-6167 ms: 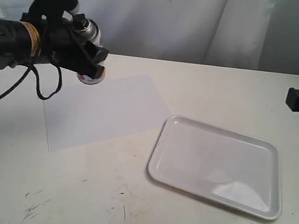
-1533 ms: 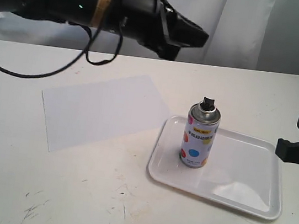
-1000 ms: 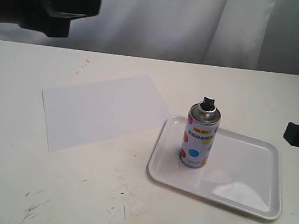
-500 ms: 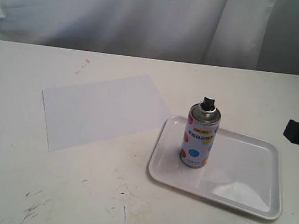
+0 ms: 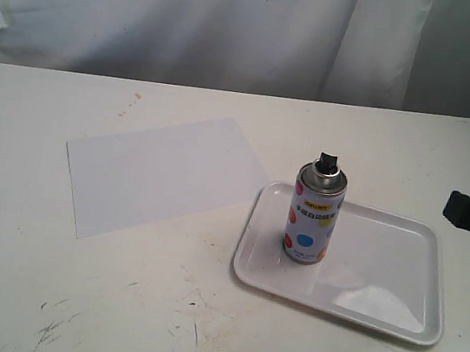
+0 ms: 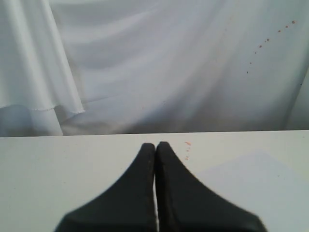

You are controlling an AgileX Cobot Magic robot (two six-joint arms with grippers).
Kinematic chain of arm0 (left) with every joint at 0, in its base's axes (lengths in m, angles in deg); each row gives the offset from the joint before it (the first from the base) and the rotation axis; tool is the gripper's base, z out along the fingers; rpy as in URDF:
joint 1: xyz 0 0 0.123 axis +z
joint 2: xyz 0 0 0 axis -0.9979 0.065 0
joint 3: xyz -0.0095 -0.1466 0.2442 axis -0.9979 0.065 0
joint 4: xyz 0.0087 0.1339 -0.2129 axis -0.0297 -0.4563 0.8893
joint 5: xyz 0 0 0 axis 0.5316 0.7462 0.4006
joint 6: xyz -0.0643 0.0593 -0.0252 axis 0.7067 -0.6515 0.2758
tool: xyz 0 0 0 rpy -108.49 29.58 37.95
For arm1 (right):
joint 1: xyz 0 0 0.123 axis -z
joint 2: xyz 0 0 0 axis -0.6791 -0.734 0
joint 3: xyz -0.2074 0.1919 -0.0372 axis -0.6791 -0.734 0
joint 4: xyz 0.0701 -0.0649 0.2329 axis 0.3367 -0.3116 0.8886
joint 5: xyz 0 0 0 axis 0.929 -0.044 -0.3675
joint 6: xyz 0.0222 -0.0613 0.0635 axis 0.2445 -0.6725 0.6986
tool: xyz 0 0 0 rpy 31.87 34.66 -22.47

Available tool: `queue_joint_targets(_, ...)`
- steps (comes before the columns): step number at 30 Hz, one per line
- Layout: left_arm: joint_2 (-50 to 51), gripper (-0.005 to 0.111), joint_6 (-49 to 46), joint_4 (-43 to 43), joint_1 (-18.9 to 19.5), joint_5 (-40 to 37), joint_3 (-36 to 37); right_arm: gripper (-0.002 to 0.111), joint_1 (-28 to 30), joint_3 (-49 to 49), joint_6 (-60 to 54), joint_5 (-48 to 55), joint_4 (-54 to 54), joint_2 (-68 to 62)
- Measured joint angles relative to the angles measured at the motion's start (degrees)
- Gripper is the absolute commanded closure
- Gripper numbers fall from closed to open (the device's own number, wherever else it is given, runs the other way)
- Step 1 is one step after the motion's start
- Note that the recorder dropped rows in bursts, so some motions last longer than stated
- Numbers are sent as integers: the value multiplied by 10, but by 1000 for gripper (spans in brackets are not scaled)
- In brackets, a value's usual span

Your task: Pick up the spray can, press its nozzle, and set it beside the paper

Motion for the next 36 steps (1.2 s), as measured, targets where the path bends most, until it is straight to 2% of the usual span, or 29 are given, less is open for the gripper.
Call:
queue_joint_targets(32,-1,107,-8,18,0,-4,0,108,0,0,0,2,0,0)
queue_joint_targets(36,-19,107,-99,57,6,-10,0,108,0,0,0,2,0,0)
